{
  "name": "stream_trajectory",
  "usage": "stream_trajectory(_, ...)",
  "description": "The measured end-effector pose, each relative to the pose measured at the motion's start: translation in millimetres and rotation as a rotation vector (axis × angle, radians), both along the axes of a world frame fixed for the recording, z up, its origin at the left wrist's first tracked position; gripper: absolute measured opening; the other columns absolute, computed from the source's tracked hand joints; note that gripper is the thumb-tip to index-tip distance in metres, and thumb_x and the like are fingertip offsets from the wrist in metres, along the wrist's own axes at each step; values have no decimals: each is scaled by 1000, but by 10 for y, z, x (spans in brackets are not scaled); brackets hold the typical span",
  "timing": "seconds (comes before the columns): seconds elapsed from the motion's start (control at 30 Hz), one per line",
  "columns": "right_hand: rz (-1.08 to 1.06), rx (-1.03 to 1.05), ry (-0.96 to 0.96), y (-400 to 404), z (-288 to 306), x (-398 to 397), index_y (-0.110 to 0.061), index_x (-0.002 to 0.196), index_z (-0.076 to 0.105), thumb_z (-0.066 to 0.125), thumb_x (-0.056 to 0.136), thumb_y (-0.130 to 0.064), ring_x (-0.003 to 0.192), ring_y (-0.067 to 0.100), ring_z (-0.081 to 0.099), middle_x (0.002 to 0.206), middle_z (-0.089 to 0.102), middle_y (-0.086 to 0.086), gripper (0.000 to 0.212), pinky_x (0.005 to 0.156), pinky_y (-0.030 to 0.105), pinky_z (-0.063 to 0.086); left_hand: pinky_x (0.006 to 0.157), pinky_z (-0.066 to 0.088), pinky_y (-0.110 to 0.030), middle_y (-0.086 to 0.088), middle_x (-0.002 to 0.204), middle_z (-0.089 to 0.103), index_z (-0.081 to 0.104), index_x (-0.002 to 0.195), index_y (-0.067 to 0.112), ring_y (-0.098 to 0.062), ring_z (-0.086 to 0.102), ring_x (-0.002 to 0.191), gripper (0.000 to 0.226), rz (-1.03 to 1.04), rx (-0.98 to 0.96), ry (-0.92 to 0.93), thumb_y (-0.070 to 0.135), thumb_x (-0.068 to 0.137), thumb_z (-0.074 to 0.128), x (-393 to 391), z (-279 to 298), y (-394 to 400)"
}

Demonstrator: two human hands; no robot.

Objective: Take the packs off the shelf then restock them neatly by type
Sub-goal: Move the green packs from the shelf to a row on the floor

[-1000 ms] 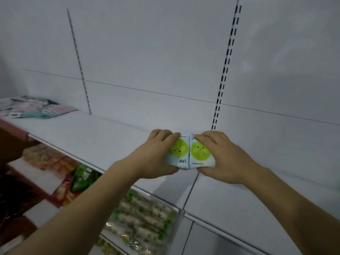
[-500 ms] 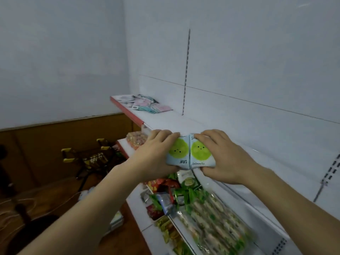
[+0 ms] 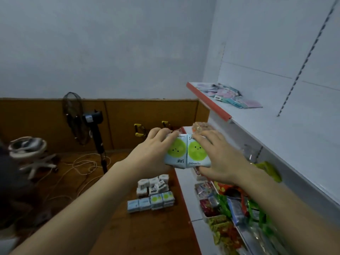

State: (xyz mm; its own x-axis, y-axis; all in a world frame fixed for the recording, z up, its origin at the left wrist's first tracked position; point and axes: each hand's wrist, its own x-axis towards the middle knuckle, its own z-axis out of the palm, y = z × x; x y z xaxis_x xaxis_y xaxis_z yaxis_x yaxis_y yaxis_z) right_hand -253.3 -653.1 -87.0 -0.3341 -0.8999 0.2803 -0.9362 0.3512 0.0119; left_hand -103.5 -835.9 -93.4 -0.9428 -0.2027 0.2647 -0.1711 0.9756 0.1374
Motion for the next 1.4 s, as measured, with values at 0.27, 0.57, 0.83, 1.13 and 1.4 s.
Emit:
stream_trajectory(0.27, 162, 109, -73, -1249, -597, -458, -23, 156, 19, 65, 79, -45, 145, 20, 12, 153, 21, 1, 92, 113, 41, 37, 118, 28, -41, 2, 155, 18, 11, 158, 25, -22, 9, 143, 99, 157, 44, -68, 54, 84, 71, -190, -637, -1008)
stream_trajectory(0.57, 255, 167, -181, -2417, -1175, -1353, -23, 157, 18, 66, 82, -44, 146, 21, 12, 154, 20, 1, 92, 111, 46, 38, 113, 36, -42, 2, 152, 22, 16, 156, 25, -21, 11, 143, 98, 290, 93, -108, 58, 82, 70, -919, -1175, -1968)
stream_trajectory(0.83, 311, 229, -202, -3483, -1722, -1754, -24, 155, 19, 61, 78, -47, 146, 22, 14, 152, 24, 0, 91, 109, 47, 39, 104, 45, -46, -1, 153, 25, 17, 156, 24, -25, 15, 144, 95, 355, 127, -184, 53, 82, 69, -1250, -1715, -2908)
stream_trajectory(1.13, 264, 318, -260, -4912, -2615, -2089, -23, 157, 17, 47, 78, -56, 148, 24, 11, 156, 19, 1, 90, 112, 50, 36, 104, 45, -38, -1, 154, 22, 15, 157, 24, -24, 11, 146, 93, 309, 210, -228, 45, 84, 69, -1633, -2674, -4414)
stream_trajectory(1.4, 238, 388, -272, -5674, -4006, -2423, -24, 153, 27, 68, 73, -43, 146, 27, 25, 153, 32, 1, 92, 113, 57, 32, 100, 48, -40, -2, 153, 24, 15, 155, 24, -27, 14, 146, 93, 303, 283, -300, 46, 82, 69, -1979, -4097, -5194)
